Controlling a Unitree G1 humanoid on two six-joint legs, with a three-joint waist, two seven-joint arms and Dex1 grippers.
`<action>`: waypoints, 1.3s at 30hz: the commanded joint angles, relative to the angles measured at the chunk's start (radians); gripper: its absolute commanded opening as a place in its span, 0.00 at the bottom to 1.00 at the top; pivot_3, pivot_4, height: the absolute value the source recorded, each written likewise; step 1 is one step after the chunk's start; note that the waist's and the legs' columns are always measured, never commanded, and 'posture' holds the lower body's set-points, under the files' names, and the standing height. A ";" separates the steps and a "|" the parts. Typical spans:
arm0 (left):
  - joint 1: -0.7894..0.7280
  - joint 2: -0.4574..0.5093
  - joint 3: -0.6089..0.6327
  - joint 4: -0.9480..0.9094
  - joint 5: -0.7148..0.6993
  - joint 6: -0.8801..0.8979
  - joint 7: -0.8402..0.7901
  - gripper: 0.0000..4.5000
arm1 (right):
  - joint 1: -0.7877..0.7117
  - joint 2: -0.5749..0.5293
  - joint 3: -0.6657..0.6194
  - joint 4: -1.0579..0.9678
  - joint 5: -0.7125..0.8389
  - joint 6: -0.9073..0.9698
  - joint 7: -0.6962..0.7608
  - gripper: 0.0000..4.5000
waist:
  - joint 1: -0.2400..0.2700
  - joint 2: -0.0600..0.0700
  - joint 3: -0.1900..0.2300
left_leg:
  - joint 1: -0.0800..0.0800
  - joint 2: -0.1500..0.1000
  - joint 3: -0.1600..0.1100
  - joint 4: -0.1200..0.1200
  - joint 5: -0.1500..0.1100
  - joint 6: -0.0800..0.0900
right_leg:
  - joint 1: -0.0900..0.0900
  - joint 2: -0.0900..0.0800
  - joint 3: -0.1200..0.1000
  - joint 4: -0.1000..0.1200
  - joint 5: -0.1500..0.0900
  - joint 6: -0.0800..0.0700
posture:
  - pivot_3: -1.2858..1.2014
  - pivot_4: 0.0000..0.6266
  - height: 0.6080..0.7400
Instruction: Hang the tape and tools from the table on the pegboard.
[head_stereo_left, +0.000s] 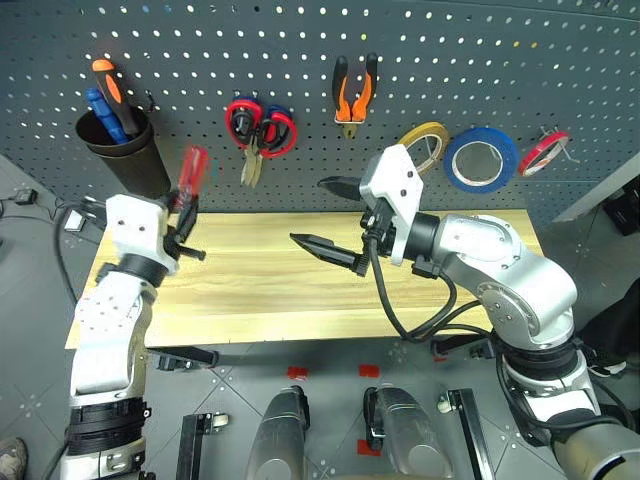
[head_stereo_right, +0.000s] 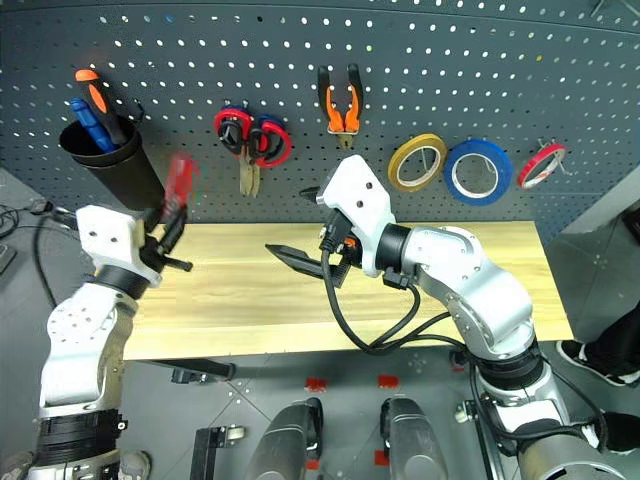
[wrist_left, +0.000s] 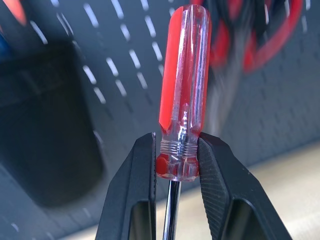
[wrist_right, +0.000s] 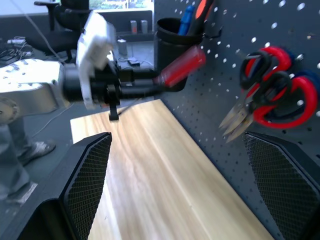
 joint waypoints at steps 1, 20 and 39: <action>-0.093 0.023 0.061 -0.068 -0.035 0.024 0.042 0.18 | -0.028 0.007 -0.038 -0.011 0.026 -0.030 -0.001 1.00 | 0.003 0.000 -0.001 | 0.000 0.000 0.000 0.000 0.000 0.000 | 0.000 0.000 0.000 0.000 0.000 0.000 | 0.49 0.34 1.00; -0.540 0.108 0.067 0.443 -0.022 -0.236 0.015 0.18 | -0.088 0.018 -0.017 0.061 0.001 -0.089 -0.030 1.00 | 0.009 -0.002 -0.028 | 0.000 0.000 0.002 0.002 0.002 -0.004 | 0.000 0.001 0.000 0.000 0.000 0.001 | 0.47 0.27 1.00; -0.418 0.030 0.128 0.403 -0.077 -0.288 0.112 0.74 | -0.089 0.048 -0.031 0.049 0.022 -0.094 -0.014 1.00 | -0.001 -0.005 -0.036 | 0.000 0.000 0.002 0.004 0.002 -0.004 | -0.001 0.001 0.001 0.004 0.000 0.001 | 0.47 0.27 1.00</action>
